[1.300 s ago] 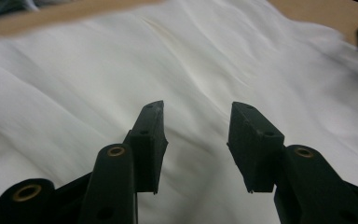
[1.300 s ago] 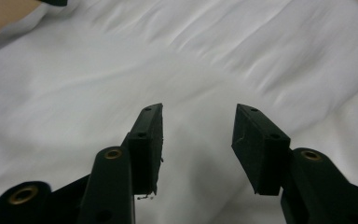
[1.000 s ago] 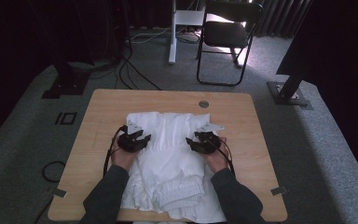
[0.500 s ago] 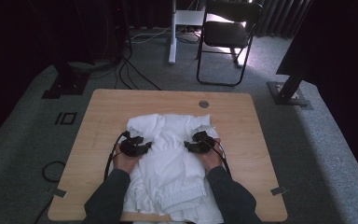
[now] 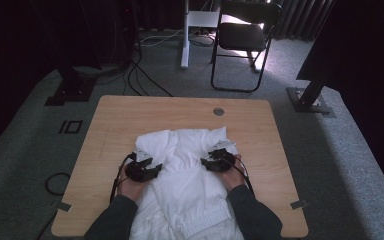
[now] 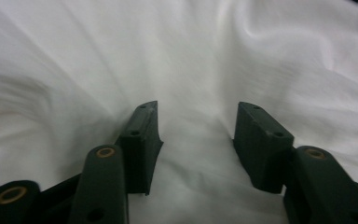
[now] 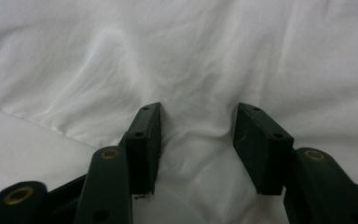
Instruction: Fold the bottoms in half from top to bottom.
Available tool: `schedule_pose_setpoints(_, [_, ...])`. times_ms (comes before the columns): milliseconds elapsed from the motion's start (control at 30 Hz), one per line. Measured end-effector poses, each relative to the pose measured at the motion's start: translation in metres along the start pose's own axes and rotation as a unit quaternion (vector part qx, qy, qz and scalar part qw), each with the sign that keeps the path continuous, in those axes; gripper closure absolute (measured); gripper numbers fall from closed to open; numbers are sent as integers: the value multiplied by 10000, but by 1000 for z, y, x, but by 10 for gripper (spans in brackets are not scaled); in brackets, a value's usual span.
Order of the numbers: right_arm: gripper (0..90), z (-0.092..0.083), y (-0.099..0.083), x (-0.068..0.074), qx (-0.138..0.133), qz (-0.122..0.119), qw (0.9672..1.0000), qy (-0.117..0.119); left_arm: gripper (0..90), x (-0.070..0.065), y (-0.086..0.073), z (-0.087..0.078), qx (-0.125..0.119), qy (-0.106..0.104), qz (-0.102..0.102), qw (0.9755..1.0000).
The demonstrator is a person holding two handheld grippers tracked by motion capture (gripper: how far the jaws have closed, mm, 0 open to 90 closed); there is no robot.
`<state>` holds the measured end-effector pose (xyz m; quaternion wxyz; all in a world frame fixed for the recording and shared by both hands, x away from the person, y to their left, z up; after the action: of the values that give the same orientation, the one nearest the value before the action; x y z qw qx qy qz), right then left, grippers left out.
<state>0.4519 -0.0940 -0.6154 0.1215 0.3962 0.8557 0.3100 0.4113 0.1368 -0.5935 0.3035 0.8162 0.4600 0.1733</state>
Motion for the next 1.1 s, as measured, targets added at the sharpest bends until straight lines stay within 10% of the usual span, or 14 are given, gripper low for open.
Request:
schedule_pose_setpoints(267, [510, 0, -1, 0, -85, 18, 10000, -15, 293, 57, 57, -27, -512, 389, -483, 9968])
schedule_pose_setpoints(467, [510, 0, -1, 0, -116, 36, 9999, -8, 265, 93, 72, 0, -384, 639, -635, 9952])
schedule_pose_setpoints(533, [510, 0, -1, 0, -126, 38, 9999, -7, 264, 113, 57, 22, -95, 562, -1052, 9928])
schedule_pose_setpoints(933, [512, -2, -4, 1, -70, 89, 9999, -53, 273, 108, 44, 49, 283, 314, -998, 9941])
schedule_pose_setpoints(1100, [554, -8, -10, -1, 30, 128, 9999, -37, 539, 95, 42, 56, 409, -28, -790, 9960])
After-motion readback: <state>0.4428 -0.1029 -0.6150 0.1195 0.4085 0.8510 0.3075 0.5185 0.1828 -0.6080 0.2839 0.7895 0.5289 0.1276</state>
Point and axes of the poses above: each handheld gripper's, and its own axes: z roughly forward along the jaws, y roughly out of its top, x roughly to its left, the point moved 9 cm from there along z, roughly forward along the jaws, and after that the axes turned 9 degrees about x, right-handed, at the moved point
